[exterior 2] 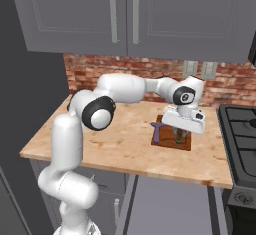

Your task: Open the drawer on the right and place the cutting tools on the cutting board.

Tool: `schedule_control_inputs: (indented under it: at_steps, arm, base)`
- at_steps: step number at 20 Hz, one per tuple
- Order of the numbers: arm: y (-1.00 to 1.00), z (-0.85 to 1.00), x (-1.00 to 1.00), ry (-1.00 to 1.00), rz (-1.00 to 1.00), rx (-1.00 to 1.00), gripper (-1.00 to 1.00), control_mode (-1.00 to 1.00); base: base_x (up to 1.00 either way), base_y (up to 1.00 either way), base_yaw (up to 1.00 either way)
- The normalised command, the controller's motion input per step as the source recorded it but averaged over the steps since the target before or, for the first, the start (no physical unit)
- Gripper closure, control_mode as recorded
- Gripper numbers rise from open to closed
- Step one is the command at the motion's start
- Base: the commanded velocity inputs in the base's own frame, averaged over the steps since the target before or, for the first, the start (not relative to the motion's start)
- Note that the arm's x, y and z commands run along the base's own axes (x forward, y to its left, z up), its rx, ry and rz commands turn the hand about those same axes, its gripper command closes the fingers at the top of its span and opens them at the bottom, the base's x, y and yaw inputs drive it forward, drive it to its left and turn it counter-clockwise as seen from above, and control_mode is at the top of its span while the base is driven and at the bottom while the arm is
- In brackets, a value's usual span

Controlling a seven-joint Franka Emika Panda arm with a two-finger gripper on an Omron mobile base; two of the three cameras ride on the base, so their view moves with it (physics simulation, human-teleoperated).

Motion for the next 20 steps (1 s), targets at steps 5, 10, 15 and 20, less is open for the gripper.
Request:
schedule_control_inputs:
  at_steps: [5, 10, 15, 20]
  arm:
    - [0.07, -0.08, 0.18, 0.0, 0.0, 0.0, 1.0, -1.0]
    - [0.07, -0.13, 0.08, 0.0, 0.0, 0.0, 1.0, -1.0]
    - [0.16, -0.14, 0.09, 0.0, 0.0, 0.0, 1.0, -1.0]
    - [0.14, -0.15, 0.23, 0.0, 0.0, 0.0, 1.0, -1.0]
  base:
    - [0.0, 0.0, 0.0]
    - [0.0, 0.0, 0.0]
    - [0.0, 0.0, 0.0]
    - [0.0, 0.0, 0.0]
